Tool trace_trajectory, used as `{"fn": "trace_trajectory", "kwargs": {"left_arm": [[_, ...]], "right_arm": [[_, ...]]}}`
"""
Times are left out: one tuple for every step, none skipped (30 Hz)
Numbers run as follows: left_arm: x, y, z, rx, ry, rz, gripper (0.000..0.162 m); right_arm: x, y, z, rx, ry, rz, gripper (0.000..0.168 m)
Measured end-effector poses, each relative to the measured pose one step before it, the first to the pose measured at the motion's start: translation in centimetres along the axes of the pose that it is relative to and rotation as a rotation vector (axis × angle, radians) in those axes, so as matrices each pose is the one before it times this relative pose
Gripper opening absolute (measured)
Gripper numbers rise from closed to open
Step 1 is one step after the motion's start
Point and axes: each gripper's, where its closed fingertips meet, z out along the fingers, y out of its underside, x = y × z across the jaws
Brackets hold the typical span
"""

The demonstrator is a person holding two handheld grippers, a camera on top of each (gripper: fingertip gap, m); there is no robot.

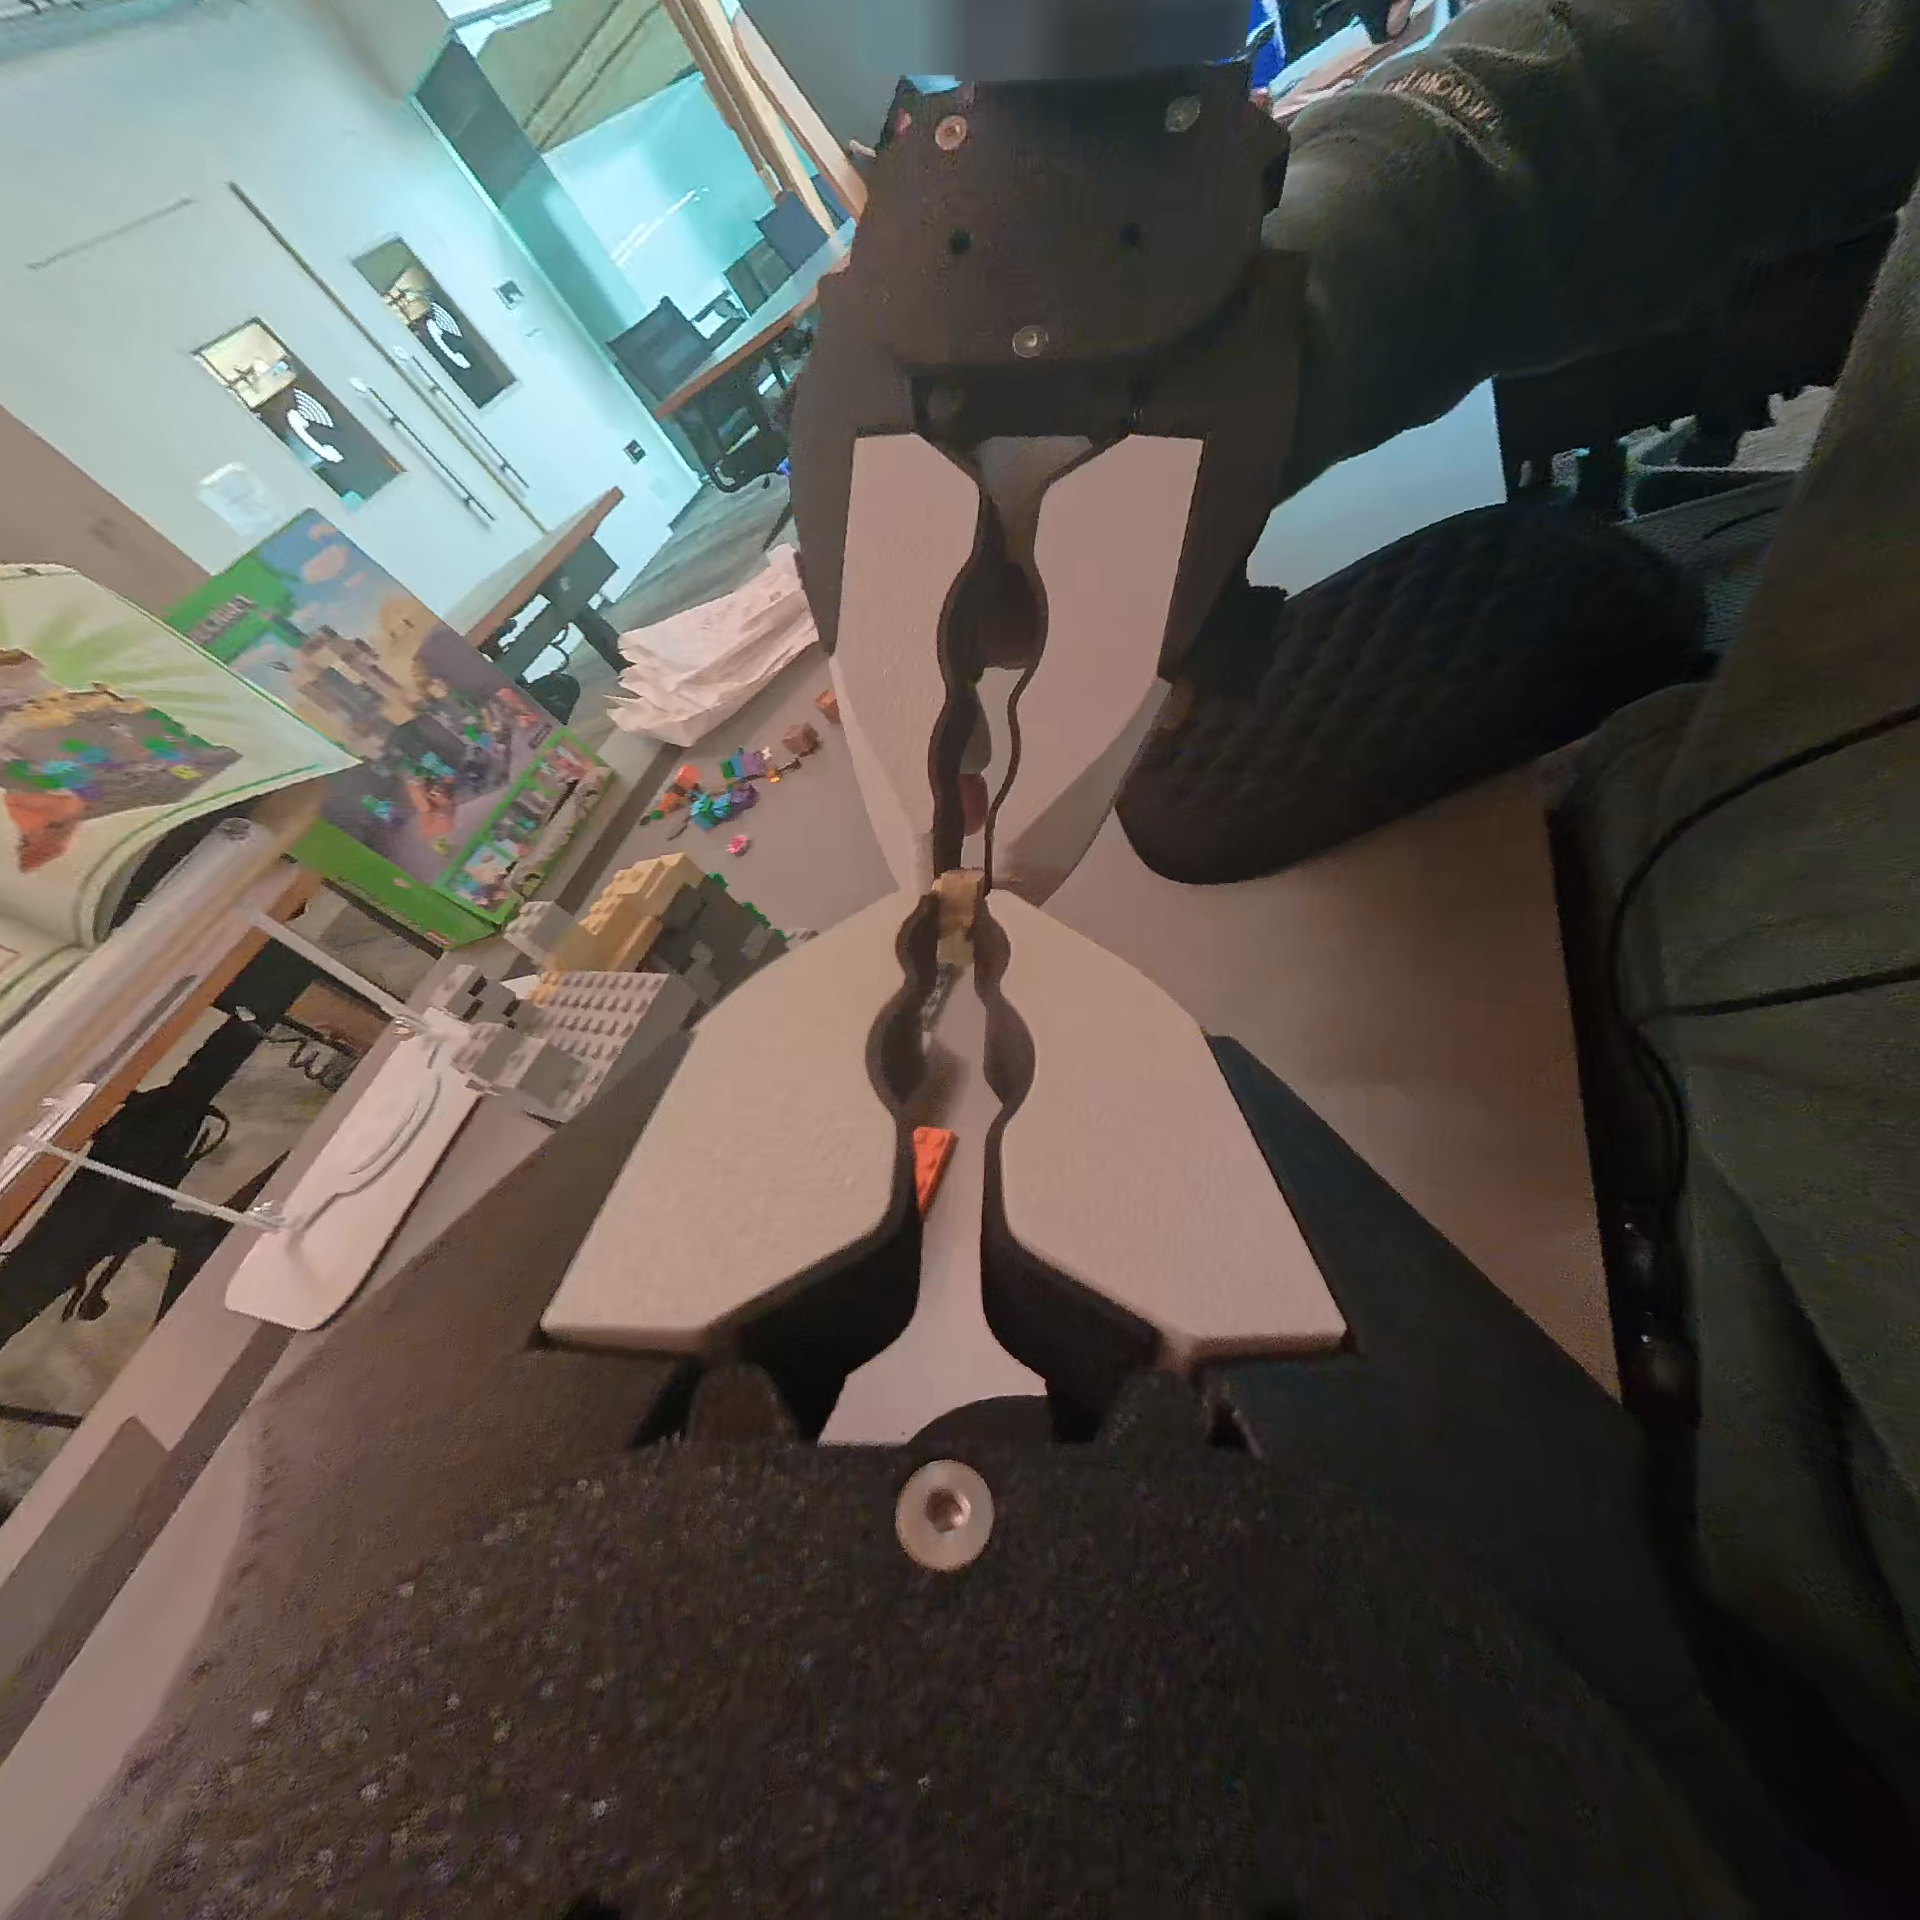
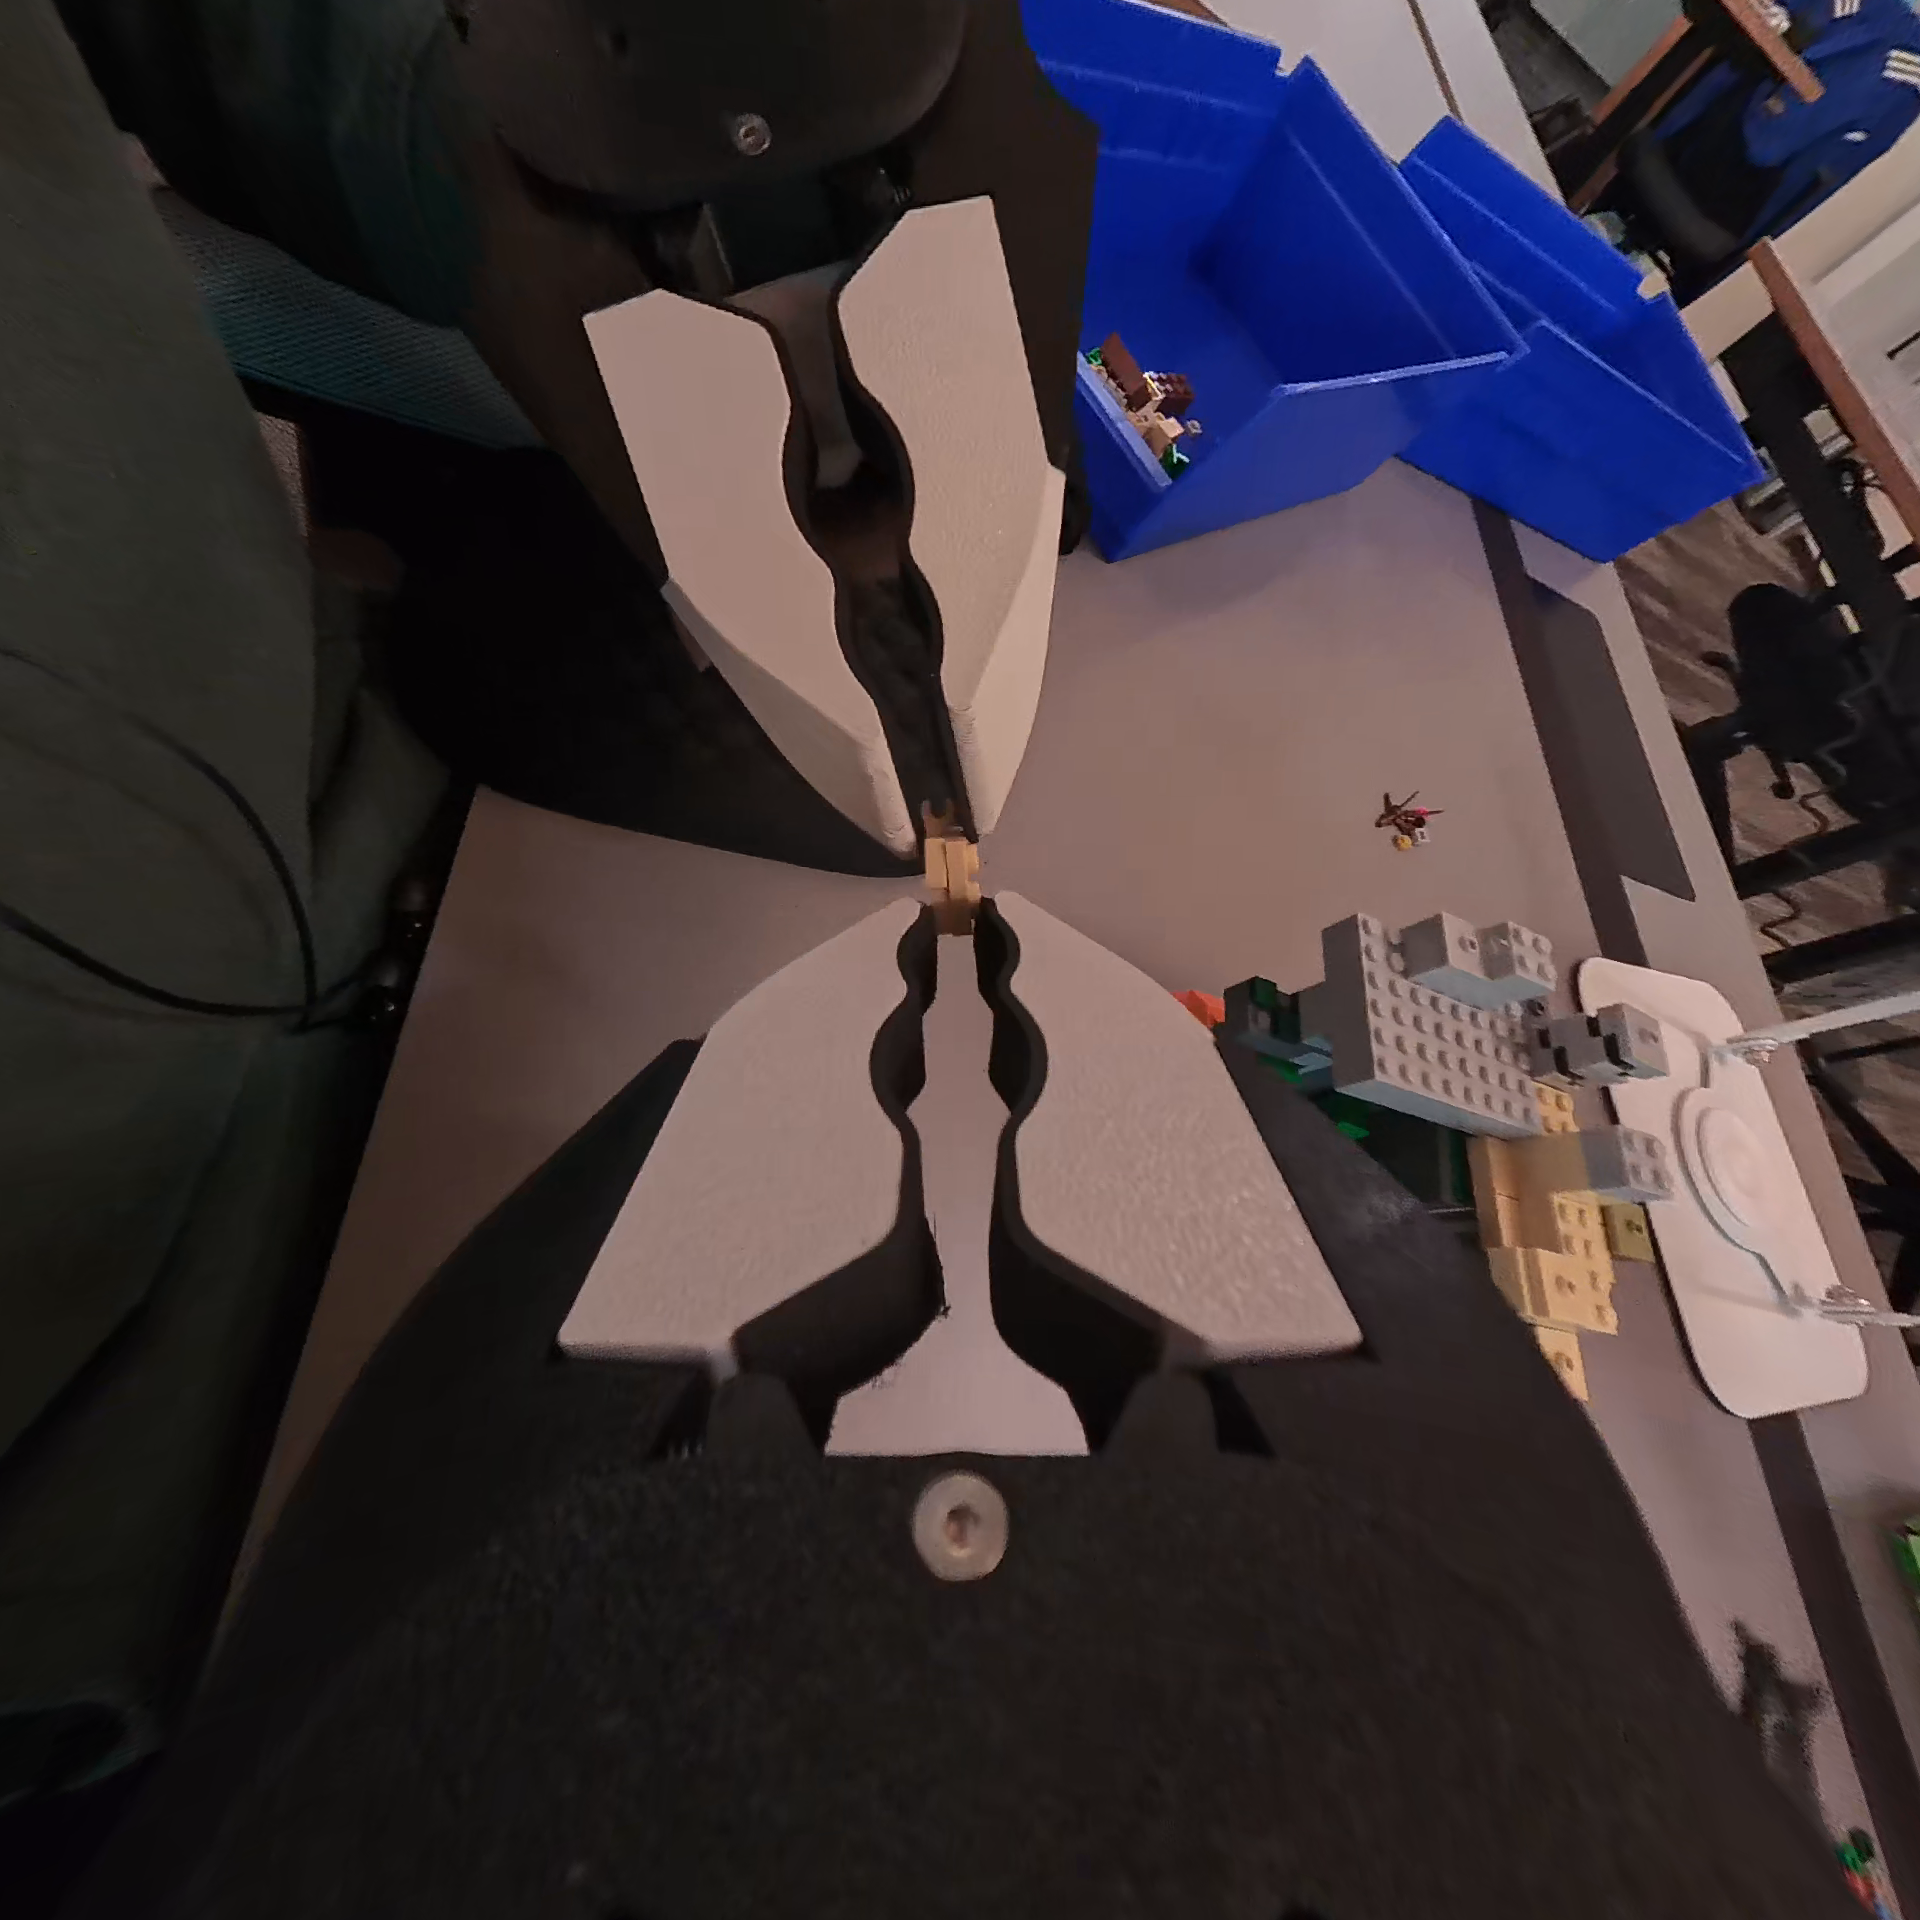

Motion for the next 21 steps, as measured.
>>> {"fn": "trace_trajectory", "kwargs": {"left_arm": [[-0.081, -0.012, 0.013, -0.0007, -0.0073, -0.0038, 0.006], [-0.066, -0.017, 0.009, 0.0022, -0.0062, -0.0071, 0.006], [-0.055, -0.035, -0.002, 0.0034, -0.004, -0.0061, 0.006], [-0.122, -0.016, 0.007, 0.0029, -0.01, -0.0059, 0.006], [-0.041, 0.035, 0.013, -0.0003, -0.0038, -0.0065, 0.006], [-0.041, 0.038, 0.018, -0.0003, -0.0046, -0.0093, 0.007], [-0.079, -0.01, -0.002, 0.0037, -0.0083, -0.009, 0.007], [0.019, 0.049, 0.006, -0.0003, -0.0019, -0.0063, 0.007], [-0.01, 0.08, -0.005, -0.0024, -0.003, -0.0052, 0.007], [-0.087, 0.08, 0.008, -0.0023, -0.0076, -0.007, 0.007], [0.033, 0.131, 0.02, -0.0061, 0.0004, -0.0061, 0.006], [-0.095, 0.034, -0.026, 0.0015, -0.008, -0.0012, 0.006], [-0.024, -0.047, -0.067, 0.0074, -0.0055, 0.0053, 0.006], [-0.019, 0.002, -0.049, 0.0022, -0.0055, 0.0063, 0.006], [-0.054, -0.023, -0.043, 0.0052, -0.0082, 0.0059, 0.006], [0.024, 0.079, -0.015, -0.0005, -0.0033, 0.008, 0.006], [0.054, 0.117, 0.001, -0.004, -0.0032, 0.0125, 0.005], [0.07, 0.101, -0.006, -0.0035, -0.0029, 0.0133, 0.006], [0.07, 0.113, -0.012, -0.0033, -0.0011, 0.0099, 0.006], [0.025, 0.063, 0.003, 0.0003, -0.0041, 0.0063, 0.006], [0.01, 0.043, -0.014, 0.0009, -0.0008, 0.0044, 0.006]], "right_arm": [[0.06, 0.002, -0.002, -0.0002, 0.006, 0.0055, 0.007], [0.055, -0.007, 0.012, 0.0011, 0.0055, 0.0048, 0.007], [0.07, -0.019, 0.004, 0.0026, 0.0052, 0.0042, 0.007], [0.088, -0.007, 0.024, 0.0019, 0.0051, 0.0065, 0.007], [0.043, 0.04, 0.041, -0.0015, 0.0007, 0.0092, 0.007], [0.046, 0.02, 0.043, 0.0003, 0.0015, 0.0059, 0.007], [0.05, 0.007, 0.036, 0.0019, 0.0027, 0.0031, 0.007], [0.016, 0.031, 0.048, -0.0014, -0.0001, 0.004, 0.007], [0.043, 0.035, 0.056, -0.001, 0.0031, 0.0024, 0.007], [0.063, 0.054, 0.072, -0.0024, 0.0038, 0.0057, 0.007], [0.04, 0.059, 0.081, -0.0031, -0.0002, 0.0137, 0.007], [0.064, -0.027, 0.055, 0.0052, -0.0019, 0.0246, 0.007], [0.02, -0.066, 0.047, 0.0098, -0.0103, 0.0416, 0.007], [0.003, -0.055, 0.057, 0.0125, -0.0161, 0.0537, 0.007], [-0.014, -0.043, 0.065, 0.0166, -0.0164, 0.0554, 0.007], [-0.048, 0.051, 0.107, 0.0144, -0.0187, 0.0559, 0.007], [-0.077, 0.103, 0.133, 0.0153, -0.0206, 0.0618, 0.007], [-0.091, 0.123, 0.13, 0.0201, -0.0226, 0.0686, 0.006], [-0.082, 0.088, 0.123, 0.0256, -0.0226, 0.0736, 0.006], [-0.065, 0.049, 0.09, 0.0307, -0.0216, 0.0768, 0.006], [-0.054, -0.006, 0.091, 0.0342, -0.021, 0.0779, 0.006]]}}
